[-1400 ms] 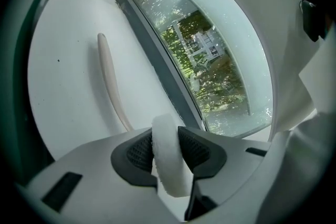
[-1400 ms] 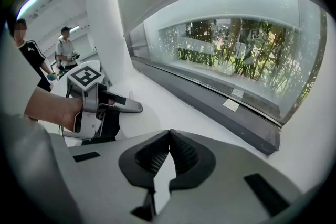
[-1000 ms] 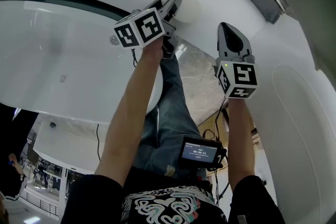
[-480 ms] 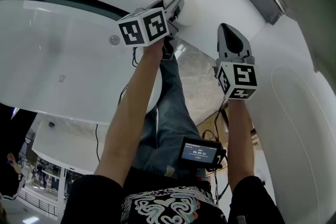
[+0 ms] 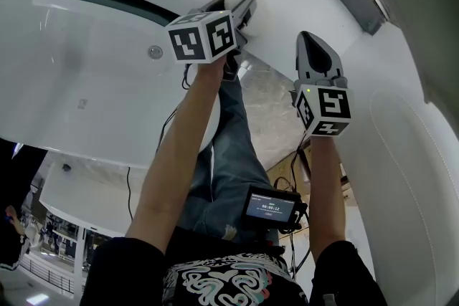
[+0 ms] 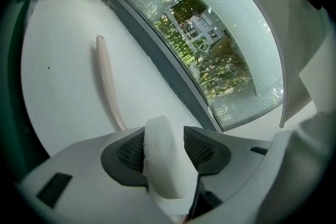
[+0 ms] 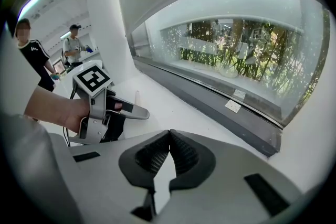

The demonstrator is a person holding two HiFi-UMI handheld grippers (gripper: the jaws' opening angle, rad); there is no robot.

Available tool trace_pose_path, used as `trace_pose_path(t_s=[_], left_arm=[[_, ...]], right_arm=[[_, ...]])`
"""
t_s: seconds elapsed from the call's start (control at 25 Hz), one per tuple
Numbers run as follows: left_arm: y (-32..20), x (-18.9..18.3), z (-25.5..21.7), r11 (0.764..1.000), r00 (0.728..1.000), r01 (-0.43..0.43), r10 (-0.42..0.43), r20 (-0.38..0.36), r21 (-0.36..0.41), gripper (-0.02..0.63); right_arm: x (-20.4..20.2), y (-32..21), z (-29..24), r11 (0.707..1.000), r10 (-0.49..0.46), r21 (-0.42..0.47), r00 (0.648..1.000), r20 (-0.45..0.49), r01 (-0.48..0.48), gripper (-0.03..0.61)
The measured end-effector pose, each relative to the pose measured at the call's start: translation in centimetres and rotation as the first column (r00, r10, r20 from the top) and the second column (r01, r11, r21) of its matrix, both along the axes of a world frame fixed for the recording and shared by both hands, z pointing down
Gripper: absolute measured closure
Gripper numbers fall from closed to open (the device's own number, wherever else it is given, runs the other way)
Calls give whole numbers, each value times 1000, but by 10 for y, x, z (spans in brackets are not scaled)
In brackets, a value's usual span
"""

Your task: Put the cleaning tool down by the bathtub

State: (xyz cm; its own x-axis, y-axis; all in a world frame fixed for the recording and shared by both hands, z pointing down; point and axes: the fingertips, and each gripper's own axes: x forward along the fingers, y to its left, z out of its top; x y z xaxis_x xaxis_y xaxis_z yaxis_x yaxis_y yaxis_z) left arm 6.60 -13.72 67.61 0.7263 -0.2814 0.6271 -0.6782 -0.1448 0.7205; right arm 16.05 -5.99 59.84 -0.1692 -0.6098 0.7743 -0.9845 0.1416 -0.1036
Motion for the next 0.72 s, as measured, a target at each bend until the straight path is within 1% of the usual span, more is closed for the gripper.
trace_pose_path(t_s=[0.08, 0.16, 0.32, 0.4, 0.72], left_arm=[[-1, 2, -1, 1000, 1000, -13, 13, 0, 13, 384], [-2, 3, -2, 999, 1000, -25, 25, 10, 33, 369], [-5, 0, -4, 997, 998, -37, 33, 56, 71, 364], [-6, -2, -4, 997, 997, -35, 30, 71, 75, 364], [-5, -4, -5, 995, 996, -46, 39, 83, 90, 359]], right_arm=[[-1, 1, 1, 1000, 0, -4, 1000, 0, 0, 551], [-1, 1, 1, 1000, 1, -5, 1000, 0, -1, 551], [-1, 2, 2, 1000, 2, -4, 1000, 2, -2, 551], [-1, 1, 1, 1000, 3, -2, 1000, 1, -3, 551], [0, -1, -1, 1000, 2, 6, 1000, 2, -2, 551]])
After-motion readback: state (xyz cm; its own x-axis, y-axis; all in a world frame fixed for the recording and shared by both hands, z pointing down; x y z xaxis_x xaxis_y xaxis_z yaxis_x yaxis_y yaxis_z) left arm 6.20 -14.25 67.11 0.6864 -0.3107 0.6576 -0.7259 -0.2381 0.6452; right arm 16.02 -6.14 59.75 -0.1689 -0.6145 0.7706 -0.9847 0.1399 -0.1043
